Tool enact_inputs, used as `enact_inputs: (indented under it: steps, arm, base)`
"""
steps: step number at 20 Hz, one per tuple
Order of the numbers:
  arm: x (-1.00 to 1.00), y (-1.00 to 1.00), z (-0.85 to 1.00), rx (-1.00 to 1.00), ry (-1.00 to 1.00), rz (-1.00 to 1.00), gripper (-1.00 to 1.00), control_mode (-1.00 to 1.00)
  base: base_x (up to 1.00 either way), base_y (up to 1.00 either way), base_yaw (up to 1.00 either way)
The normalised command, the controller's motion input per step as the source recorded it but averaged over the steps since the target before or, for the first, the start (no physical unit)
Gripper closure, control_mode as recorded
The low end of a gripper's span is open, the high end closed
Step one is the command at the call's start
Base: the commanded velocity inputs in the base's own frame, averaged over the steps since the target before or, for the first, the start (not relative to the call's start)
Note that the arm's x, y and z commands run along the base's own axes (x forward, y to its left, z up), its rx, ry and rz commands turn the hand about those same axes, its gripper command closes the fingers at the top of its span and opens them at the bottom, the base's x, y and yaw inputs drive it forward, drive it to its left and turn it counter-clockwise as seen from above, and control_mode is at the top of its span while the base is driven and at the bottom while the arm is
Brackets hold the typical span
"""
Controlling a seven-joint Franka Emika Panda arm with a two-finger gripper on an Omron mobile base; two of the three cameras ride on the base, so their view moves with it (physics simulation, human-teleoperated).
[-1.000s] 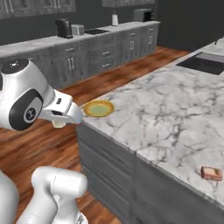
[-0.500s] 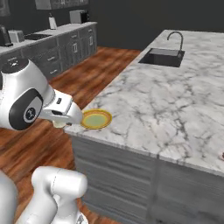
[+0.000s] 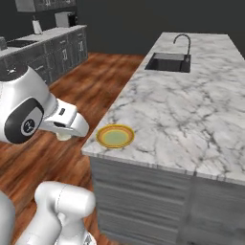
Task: Pick the garlic from the microwave and place it on plate located on the counter.
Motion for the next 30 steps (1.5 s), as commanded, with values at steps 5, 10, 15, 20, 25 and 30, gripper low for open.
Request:
enact_inputs:
  steps: [5,10,15,20,25,30]
  arm:
    - [0.0,0.0,0.0,0.0,0.0,0.0,1.0,1.0]
    - [0.0,0.0,0.0,0.0,0.0,0.0,1.0,1.0]
    - [0.0,0.0,0.0,0.0,0.0,0.0,1.0,1.0]
    - [0.18,-0.11,-0.04,0.01,0.03,0.03,1.0,-1.0]
    - [0.9,-0.25,-0.43,0.03,0.19,0.04,1.0,-1.0]
    - [0.82,-0.2,-0.99,0.0,0.11,0.0,1.0,-1.0]
  base:
    - [0.46,0.4,-0.2]
    - [0.46,0.57,-0.17]
    - [0.59,0.17,-0.02]
    - [0.32,-0.04,0.01]
    - [0.0,0.0,0.0]
    - [0.0,0.0,0.0]
